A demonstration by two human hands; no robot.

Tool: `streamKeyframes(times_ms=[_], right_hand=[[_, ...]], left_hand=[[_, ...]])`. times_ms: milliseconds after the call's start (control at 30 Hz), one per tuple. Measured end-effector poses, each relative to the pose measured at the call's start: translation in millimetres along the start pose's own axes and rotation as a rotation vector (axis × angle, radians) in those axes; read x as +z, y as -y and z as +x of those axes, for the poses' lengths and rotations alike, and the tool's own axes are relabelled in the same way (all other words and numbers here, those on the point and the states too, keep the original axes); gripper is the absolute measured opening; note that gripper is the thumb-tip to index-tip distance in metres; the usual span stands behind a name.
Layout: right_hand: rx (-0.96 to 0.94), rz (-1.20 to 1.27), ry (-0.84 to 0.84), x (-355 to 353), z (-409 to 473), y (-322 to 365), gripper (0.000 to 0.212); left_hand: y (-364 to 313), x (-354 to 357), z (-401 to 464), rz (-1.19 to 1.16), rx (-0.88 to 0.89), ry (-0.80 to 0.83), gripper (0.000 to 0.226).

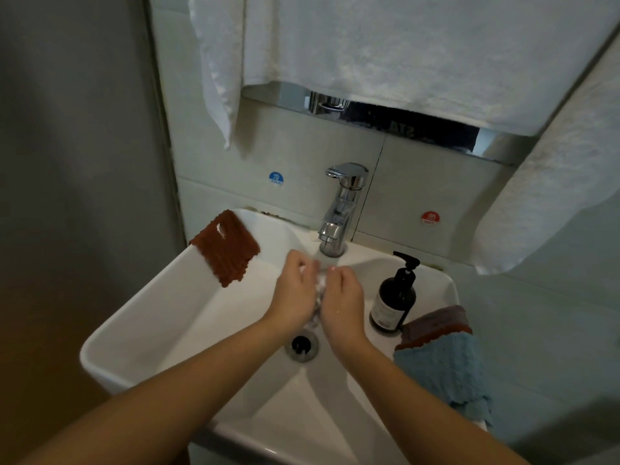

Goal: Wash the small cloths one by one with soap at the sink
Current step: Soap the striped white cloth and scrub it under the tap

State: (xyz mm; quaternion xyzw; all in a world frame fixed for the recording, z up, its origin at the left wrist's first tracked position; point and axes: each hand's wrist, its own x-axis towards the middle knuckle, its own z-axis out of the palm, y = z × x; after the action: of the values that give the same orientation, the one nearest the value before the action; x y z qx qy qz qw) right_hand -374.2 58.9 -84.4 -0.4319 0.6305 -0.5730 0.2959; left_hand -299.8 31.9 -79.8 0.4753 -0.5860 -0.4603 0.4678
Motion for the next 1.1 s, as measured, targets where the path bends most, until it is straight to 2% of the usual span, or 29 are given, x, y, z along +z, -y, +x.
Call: streamKeyframes(times_ms=[67,167,200,267,367,433,500,567,633,700,733,800,867,900,1000,1067,1100], right_hand=[[-0.088,-0.005,0.065,0,-5,3,0.030],[-0.089,-0.008,-0.091,-3,10,6,0.030],[-0.043,-0.036,-0.100,-3,16,4,0.030],[0.038,-0.145,-0.004,2,14,-3,0.032],[-0.027,-0.136,0.080,6,-5,-5,0.034],[-0.111,-0.026,0.022,2,-10,1,0.034],[-0.051,0.112,-0.143,0,1,6,0.032],[0.066,0.155,-0.187,1,11,5,0.030],[0.110,0.044,-0.049,7,4,3,0.030],[0.041,0.007,0.064,10,-10,3,0.031],[-0.028,0.022,0.084,8,-14,7,0.031],[-0.125,0.068,0.012,3,-9,16,0.032],[-0.102,0.083,-0.100,0,3,18,0.031],[-0.072,0.026,-0.100,-1,5,16,0.031],[-0.063,-0.184,0.080,6,-11,3,0.030],[-0.129,-0.112,0.101,4,-18,8,0.031],[-0.158,-0.047,0.047,2,-15,12,0.032]], left_hand=[[4,0,7,-0.016,-0.144,-0.047,0.021],[-7,8,0,-0.012,-0.206,0.025,0.035],[-12,9,-1,-0.028,-0.180,0.003,0.036],[-17,4,4,-0.031,-0.087,-0.113,0.036],[-13,-7,11,0.084,0.057,-0.200,0.037],[-11,-7,4,0.120,0.139,-0.119,0.034],[-12,-4,-11,0.096,0.211,0.015,0.031],[-10,-2,-18,0.054,0.200,0.071,0.028],[-7,-6,-9,0.044,0.156,-0.028,0.026],[-3,-12,1,0.038,0.117,-0.132,0.028],[0,-14,3,0.035,0.107,-0.122,0.030],[2,-10,-4,0.063,0.135,-0.019,0.031],[-2,-5,-13,0.035,0.186,0.039,0.031],[-5,-5,-12,0.002,0.199,0.018,0.031],[-6,-12,4,-0.008,0.175,-0.156,0.032],[-1,-15,5,0.039,0.155,-0.128,0.033],[1,-14,1,0.070,0.167,-0.063,0.033]])
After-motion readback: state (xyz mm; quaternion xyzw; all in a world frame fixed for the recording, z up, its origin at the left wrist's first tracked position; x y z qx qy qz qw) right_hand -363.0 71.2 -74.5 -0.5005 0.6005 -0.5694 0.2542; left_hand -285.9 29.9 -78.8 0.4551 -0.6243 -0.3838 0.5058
